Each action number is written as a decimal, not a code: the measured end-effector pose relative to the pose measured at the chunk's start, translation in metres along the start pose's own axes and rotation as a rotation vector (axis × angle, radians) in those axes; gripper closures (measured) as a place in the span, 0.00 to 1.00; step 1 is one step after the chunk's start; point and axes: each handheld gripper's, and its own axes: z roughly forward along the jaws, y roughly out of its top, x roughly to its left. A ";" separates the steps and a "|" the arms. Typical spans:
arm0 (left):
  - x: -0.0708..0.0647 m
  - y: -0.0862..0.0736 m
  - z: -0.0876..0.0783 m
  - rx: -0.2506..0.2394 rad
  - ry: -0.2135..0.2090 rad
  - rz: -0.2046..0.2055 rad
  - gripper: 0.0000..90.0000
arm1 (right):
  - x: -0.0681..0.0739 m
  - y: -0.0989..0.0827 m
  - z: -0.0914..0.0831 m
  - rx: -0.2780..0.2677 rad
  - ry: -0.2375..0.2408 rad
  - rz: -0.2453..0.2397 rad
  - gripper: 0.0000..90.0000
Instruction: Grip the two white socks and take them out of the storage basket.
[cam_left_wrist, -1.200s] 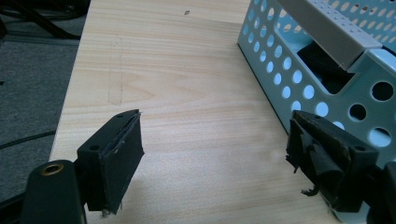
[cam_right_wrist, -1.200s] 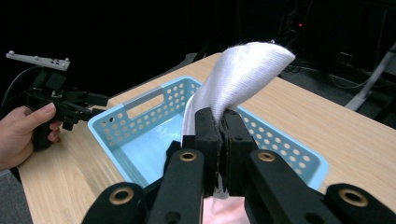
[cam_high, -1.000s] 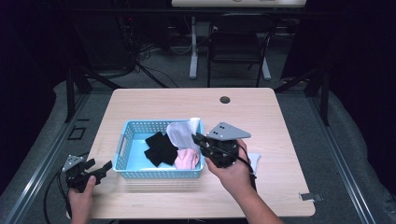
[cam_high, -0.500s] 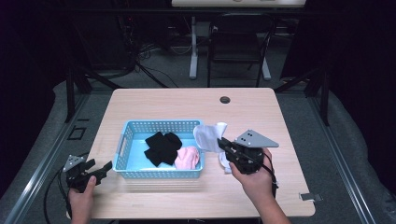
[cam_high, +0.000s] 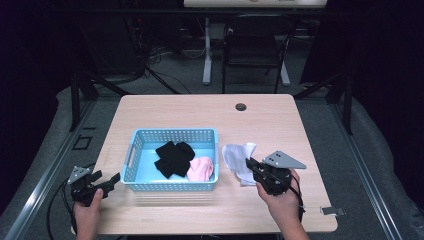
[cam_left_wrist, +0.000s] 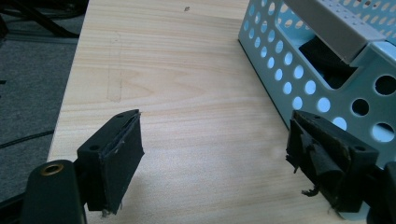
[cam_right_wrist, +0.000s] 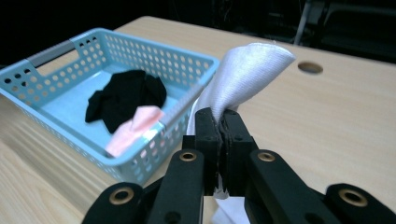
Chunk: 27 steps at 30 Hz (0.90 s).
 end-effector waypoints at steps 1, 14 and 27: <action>0.000 0.000 0.000 0.000 -0.001 0.000 0.20 | -0.002 -0.004 0.002 0.011 0.002 0.011 0.97; 0.000 0.000 0.000 0.002 0.001 0.001 0.20 | -0.048 -0.051 0.023 0.140 -0.078 0.178 0.97; 0.000 0.000 0.000 0.000 -0.002 -0.001 0.20 | -0.070 -0.072 0.023 0.140 -0.204 0.242 0.63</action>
